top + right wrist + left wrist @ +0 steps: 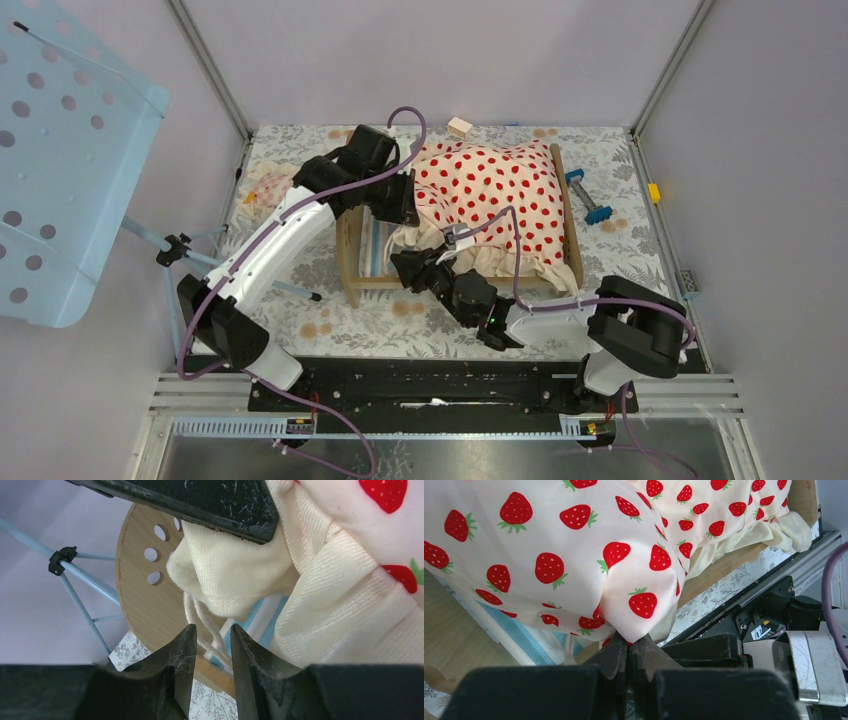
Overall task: Set up the pet bed
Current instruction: Cross the ropes on the bed frame.
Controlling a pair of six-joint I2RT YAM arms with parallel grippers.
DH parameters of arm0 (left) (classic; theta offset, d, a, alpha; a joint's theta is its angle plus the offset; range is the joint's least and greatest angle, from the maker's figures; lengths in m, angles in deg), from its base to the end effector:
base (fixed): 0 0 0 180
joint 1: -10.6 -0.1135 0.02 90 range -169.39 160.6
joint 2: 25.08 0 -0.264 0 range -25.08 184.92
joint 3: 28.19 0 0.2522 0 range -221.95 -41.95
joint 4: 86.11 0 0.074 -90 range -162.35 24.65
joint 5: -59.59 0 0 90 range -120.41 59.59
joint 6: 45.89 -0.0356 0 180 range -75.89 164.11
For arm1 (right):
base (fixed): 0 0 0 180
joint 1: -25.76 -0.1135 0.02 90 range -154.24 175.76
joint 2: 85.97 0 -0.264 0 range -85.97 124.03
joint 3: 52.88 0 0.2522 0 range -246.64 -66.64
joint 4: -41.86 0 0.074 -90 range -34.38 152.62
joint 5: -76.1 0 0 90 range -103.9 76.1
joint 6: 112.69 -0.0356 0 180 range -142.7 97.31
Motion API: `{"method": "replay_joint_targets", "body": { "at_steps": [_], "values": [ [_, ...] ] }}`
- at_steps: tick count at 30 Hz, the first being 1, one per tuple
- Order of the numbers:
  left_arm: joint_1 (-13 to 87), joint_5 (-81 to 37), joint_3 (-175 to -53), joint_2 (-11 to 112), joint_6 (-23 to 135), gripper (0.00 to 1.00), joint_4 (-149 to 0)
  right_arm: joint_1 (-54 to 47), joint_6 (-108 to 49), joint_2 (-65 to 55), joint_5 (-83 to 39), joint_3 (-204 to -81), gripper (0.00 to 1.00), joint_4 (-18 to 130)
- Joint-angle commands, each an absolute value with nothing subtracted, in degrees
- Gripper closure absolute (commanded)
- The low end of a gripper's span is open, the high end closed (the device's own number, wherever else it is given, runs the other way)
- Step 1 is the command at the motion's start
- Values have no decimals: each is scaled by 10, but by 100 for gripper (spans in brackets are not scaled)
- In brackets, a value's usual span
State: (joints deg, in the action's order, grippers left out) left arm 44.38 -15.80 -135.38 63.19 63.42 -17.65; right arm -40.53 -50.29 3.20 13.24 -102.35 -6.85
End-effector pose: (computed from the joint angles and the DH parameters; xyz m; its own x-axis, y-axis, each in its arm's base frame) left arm 0.2618 -0.1859 0.3766 -0.8197 0.1634 -0.5489 0.4270 0.8131 -0.3957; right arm 0.1414 0.2815 0.2329 -0.2377 0.4840 -0.8422 -0.5907 0.6162 0.5209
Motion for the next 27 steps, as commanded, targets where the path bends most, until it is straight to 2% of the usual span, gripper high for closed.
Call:
{"method": "replay_joint_targets", "body": {
  "at_steps": [1,20,22,24,26,27],
  "values": [
    [441,-139,-1378,629,633,100,-187,-408,-517,48,177,-1053,62,-123],
    [441,-122,-1363,621,642,100,-199,-404,-514,146,219,-1126,65,-135],
    [441,-121,-1360,617,643,100,-200,-404,-515,148,216,-1119,73,-145],
    [440,-120,-1352,611,643,100,-203,-404,-513,137,207,-1102,87,-167],
    [439,-115,-1339,602,643,92,-213,-404,-507,116,191,-1083,100,-190],
    [438,-108,-1330,594,644,89,-223,-404,-506,105,190,-1075,100,-190]
  ]
}}
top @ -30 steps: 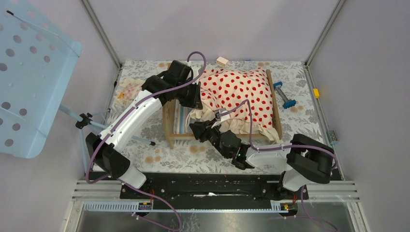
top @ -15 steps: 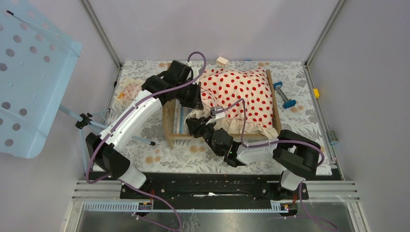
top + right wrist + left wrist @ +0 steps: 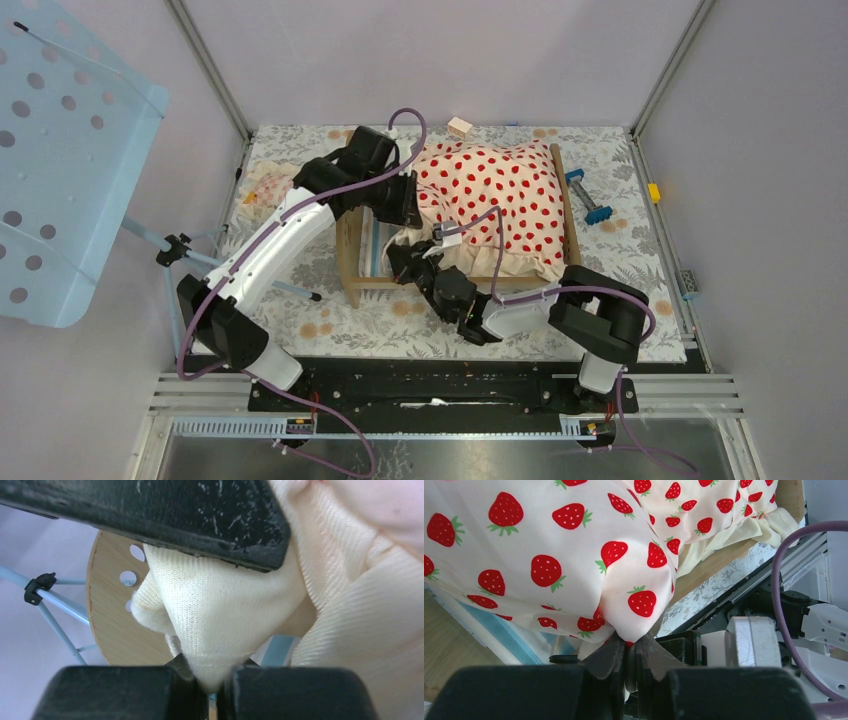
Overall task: Set up the pet bed
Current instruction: Cross the ropes on the bed frame.
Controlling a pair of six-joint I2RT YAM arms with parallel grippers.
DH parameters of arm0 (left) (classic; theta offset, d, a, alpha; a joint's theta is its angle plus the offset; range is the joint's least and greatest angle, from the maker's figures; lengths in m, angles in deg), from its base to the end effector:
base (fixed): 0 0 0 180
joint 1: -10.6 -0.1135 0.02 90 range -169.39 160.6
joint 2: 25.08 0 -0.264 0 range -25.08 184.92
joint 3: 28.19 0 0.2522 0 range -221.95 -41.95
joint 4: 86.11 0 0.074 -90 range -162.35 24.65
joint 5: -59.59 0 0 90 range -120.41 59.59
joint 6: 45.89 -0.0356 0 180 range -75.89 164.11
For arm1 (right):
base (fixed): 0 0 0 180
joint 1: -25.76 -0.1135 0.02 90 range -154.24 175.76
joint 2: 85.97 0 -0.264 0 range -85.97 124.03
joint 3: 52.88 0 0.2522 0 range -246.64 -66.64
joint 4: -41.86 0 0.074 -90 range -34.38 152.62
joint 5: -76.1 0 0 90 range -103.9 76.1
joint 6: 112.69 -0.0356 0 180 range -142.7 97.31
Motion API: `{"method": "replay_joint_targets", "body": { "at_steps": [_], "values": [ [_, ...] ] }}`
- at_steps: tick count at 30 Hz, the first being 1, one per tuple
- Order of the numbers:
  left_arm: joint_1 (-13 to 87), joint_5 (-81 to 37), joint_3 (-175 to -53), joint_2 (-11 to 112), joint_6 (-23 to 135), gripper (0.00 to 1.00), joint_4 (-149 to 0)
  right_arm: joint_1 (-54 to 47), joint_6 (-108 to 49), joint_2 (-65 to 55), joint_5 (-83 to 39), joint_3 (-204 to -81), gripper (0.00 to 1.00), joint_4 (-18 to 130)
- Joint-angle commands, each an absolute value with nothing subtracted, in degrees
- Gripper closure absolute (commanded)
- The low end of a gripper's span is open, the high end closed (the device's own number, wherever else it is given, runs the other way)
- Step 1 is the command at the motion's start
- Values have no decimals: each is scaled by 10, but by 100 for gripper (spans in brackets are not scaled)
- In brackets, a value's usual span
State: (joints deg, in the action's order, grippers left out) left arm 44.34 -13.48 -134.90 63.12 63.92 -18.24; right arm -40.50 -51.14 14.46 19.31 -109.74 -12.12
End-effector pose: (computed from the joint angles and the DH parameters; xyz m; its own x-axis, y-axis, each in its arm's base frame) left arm 0.2614 -0.1870 0.3754 -0.8272 0.1626 -0.5379 0.4344 0.7922 -0.4286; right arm 0.1598 0.3149 0.2181 -0.1976 0.5408 -0.8176 -0.5174 0.6509 0.5556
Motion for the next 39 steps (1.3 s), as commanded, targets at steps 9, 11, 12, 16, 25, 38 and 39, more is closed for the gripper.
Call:
{"method": "replay_joint_targets", "body": {
  "at_steps": [9,11,12,16,25,38,39],
  "values": [
    [427,-120,-1306,539,657,40,-271,-358,-524,17,215,-1032,100,-117],
    [425,-132,-1305,523,657,25,-273,-335,-544,6,195,-1030,100,-97],
    [425,-137,-1302,515,658,20,-276,-325,-548,2,187,-1030,100,-88],
    [423,-154,-1283,479,656,13,-285,-305,-551,-6,164,-1036,100,-66],
    [424,-111,-1138,378,658,34,-351,-281,-575,-12,106,-1037,100,-60],
    [531,-265,-961,298,690,27,-524,-263,-613,-41,26,-1095,100,49],
    [534,-273,-958,302,686,26,-529,-262,-614,-42,23,-1098,100,54]
  ]
}}
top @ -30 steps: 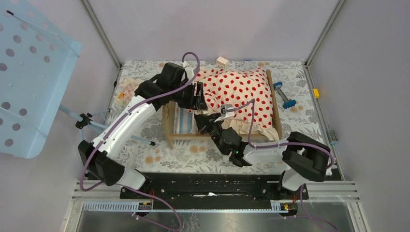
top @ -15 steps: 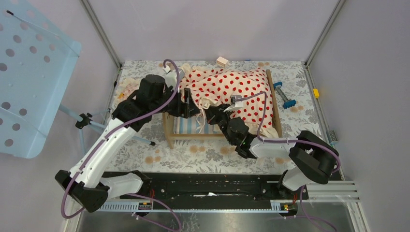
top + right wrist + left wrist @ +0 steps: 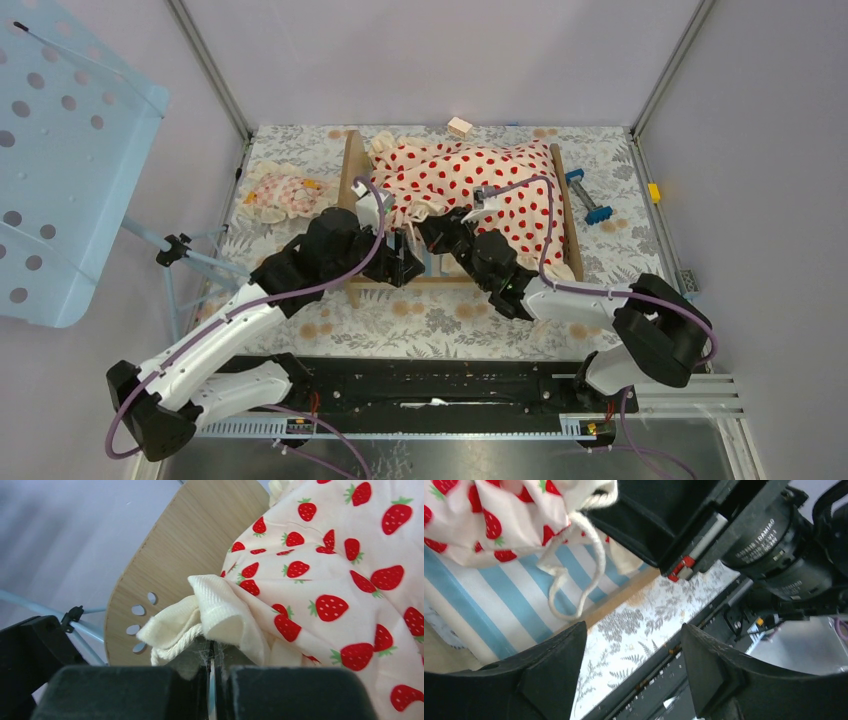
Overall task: Set up the pet bed
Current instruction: Cross the ropes on the bed frame.
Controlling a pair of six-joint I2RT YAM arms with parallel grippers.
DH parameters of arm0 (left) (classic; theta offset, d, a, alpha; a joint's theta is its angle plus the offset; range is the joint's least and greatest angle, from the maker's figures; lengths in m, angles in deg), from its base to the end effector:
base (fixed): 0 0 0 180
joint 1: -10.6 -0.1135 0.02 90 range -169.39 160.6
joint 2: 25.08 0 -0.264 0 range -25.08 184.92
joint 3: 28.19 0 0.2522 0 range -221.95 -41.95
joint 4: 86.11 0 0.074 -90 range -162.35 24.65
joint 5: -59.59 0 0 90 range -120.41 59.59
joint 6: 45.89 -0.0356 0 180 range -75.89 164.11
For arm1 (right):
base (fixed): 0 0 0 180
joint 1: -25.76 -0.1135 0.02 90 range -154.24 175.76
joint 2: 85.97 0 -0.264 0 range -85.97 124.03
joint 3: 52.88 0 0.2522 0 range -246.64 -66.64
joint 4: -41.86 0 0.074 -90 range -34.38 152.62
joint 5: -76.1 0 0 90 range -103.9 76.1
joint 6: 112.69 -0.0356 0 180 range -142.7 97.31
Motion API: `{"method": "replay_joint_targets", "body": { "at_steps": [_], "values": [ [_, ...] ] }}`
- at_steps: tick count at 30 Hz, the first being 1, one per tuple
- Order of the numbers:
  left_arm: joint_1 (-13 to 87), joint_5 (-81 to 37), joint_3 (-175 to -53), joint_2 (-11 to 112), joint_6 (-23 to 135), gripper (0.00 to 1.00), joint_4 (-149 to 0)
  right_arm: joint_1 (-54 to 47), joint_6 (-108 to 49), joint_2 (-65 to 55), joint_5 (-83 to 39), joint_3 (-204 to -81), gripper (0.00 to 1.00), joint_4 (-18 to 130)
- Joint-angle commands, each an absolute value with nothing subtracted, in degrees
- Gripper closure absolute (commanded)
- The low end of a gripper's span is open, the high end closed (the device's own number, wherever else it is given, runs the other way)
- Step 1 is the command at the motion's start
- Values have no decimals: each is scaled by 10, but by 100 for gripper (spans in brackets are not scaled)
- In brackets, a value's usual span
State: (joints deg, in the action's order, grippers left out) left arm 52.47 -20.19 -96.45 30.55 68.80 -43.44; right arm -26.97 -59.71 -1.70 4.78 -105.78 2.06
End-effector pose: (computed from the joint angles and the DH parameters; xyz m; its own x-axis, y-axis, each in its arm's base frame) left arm 0.1532 -0.1458 0.3320 -0.6609 0.0403 -0.7494 0.5450 0.7123 -0.4423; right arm 0.2002 0.2442 0.2607 -0.2675 0.5904 -0.7615 -0.5022 0.5891 0.6331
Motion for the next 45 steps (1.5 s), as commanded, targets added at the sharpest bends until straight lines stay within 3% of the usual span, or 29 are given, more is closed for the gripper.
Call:
{"method": "replay_joint_targets", "body": {
  "at_steps": [1,17,26,30,34,37,45],
  "values": [
    [536,-280,-953,305,682,26,-536,-261,-616,-44,19,-1100,100,56],
    [550,-398,-893,346,649,30,-610,-255,-641,-54,5,-1107,100,72],
    [550,-368,-870,370,659,42,-655,-251,-650,-56,9,-1104,100,79],
    [549,-368,-865,372,656,55,-656,-250,-652,-58,9,-1103,100,81],
    [550,-389,-880,368,647,84,-621,-247,-652,-63,13,-1099,100,85],
    [550,-416,-895,358,635,97,-584,-245,-652,-64,13,-1095,100,88],
    [550,-496,-1002,377,590,100,-444,-244,-649,-57,-12,-1090,100,91]
  ]
}}
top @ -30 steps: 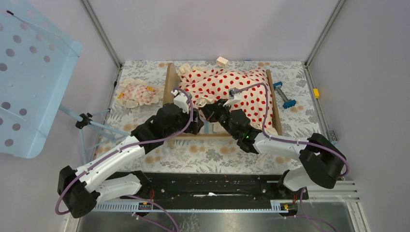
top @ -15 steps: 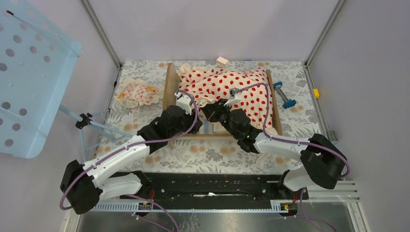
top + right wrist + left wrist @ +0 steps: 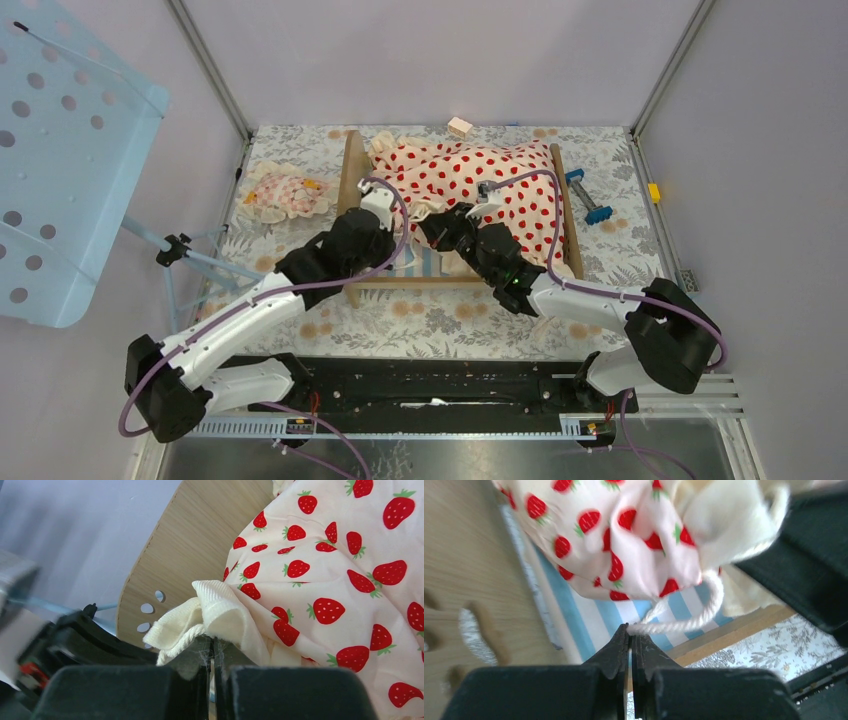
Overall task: Set up the pet bed
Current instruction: Cross the ropes on the bed frame.
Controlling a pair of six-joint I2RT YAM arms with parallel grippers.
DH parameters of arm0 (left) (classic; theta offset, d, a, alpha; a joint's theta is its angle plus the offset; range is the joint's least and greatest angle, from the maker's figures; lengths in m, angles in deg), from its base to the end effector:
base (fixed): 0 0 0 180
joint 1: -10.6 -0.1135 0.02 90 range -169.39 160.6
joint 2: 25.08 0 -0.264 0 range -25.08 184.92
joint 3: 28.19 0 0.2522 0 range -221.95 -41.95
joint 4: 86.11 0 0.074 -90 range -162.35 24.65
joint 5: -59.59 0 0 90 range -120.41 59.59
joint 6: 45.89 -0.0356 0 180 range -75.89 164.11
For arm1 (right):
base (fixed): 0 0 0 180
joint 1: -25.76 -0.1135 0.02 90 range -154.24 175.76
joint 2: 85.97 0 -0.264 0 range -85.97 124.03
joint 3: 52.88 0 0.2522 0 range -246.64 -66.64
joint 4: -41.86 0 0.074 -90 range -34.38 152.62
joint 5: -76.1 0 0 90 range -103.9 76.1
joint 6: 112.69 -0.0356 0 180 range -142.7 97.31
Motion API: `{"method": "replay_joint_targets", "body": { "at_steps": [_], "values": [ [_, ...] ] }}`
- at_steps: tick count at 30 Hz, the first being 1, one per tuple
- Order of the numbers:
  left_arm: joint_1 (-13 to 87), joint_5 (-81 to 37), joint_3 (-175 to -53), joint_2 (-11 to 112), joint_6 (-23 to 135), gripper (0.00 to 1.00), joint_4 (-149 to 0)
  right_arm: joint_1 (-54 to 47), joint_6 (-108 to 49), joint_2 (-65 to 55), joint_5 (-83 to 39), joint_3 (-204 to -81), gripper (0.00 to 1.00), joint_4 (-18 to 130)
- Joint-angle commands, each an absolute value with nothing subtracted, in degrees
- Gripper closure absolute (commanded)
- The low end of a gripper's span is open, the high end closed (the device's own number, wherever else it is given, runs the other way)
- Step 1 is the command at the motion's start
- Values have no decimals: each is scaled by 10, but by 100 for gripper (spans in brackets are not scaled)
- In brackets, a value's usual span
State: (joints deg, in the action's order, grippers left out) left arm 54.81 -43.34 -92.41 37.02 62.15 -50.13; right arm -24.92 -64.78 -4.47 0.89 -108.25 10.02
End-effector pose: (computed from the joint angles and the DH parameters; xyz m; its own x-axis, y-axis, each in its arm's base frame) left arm 0.1767 -0.1608 0.2956 -0.5490 0.1129 -0.8282 0.3959 0.9078 -0.1386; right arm 0.2068 0.2382 0.2743 -0.3467 0.5995 -0.7214 -0.4779 0.5489 0.6858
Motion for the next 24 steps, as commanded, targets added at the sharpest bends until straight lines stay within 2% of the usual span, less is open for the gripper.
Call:
{"method": "replay_joint_targets", "body": {
  "at_steps": [1,12,24],
  "values": [
    [550,-508,-1018,385,584,100,-427,-244,-644,-55,-18,-1089,100,91],
    [550,-640,-1104,423,481,100,-361,-245,-657,-22,-97,-1073,100,84],
    [550,-706,-1175,467,376,100,-342,-247,-668,12,-126,-1067,100,68]
  ]
}}
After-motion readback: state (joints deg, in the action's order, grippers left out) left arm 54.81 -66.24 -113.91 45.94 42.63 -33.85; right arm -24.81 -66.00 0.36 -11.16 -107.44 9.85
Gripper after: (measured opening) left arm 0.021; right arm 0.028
